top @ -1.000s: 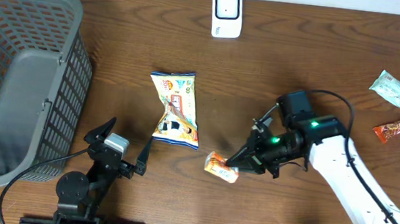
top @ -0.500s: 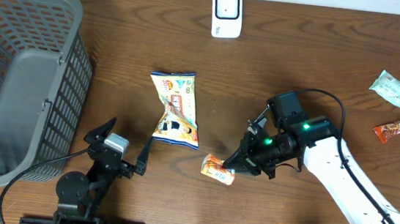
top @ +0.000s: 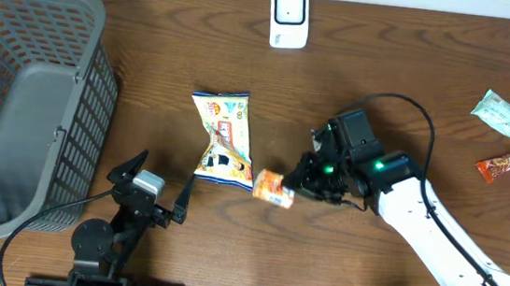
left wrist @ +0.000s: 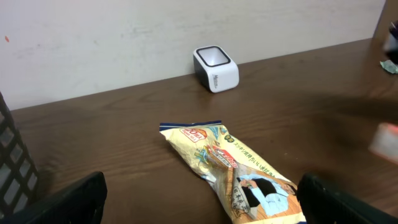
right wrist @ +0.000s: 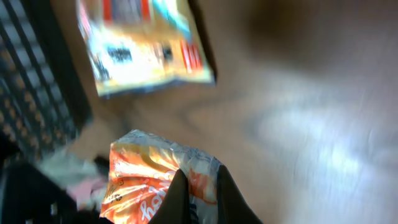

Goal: Scan the item barcode
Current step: 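Lift the orange tissue pack and swing it toward the scanner, then hold the tissue pack up against the scanner face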

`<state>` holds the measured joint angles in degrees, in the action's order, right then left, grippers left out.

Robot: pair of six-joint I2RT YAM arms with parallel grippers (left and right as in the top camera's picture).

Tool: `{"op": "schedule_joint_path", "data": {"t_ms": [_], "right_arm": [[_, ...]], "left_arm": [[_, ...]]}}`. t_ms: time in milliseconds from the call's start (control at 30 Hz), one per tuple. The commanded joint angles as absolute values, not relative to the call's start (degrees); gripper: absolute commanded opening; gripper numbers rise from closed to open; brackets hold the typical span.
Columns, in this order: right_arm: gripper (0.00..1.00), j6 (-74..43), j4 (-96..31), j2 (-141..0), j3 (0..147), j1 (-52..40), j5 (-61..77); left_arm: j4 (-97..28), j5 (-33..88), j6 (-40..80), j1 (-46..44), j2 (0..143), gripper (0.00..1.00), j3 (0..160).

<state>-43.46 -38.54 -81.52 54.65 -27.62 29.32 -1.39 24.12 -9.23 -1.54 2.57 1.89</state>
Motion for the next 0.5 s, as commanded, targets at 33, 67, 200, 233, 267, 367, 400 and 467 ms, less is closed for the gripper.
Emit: {"op": "schedule_joint_path", "data": {"t_ms": [33, 67, 200, 233, 267, 367, 400, 467], "right_arm": [[0.01, -41.6, -30.9, -80.8, 54.5, -28.0, 16.6], [0.01, -39.6, -28.0, -80.8, 54.5, -28.0, 14.7], [0.01, -28.7, -17.8, -80.8, 54.5, -28.0, 10.2], [0.01, -26.3, -15.6, -80.8, 54.5, -28.0, 8.8], [0.01, -24.3, -13.2, -80.9, 54.5, -28.0, 6.6], [0.01, -20.3, -6.7, -81.7, 54.5, -28.0, -0.7], [0.01, -18.6, -4.4, -82.1, 54.5, -28.0, -2.4], [0.01, -14.7, 1.6, -83.9, 54.5, -28.0, -5.6]], "left_arm": [[-2.2, 25.3, -9.2, -1.2, 2.5, 0.98, 0.2], [-2.2, 25.3, -9.2, -1.2, 2.5, 0.98, 0.2], [-2.2, 25.3, -9.2, -1.2, 2.5, 0.98, 0.2], [-2.2, 25.3, -9.2, -1.2, 2.5, 0.98, 0.2], [-2.2, 25.3, -9.2, -1.2, 2.5, 0.98, 0.2], [-2.2, 25.3, -9.2, -1.2, 2.5, 0.98, 0.2], [-2.2, 25.3, -9.2, -1.2, 2.5, 0.98, 0.2], [-2.2, 25.3, -9.2, -1.2, 2.5, 0.98, 0.2]]}}
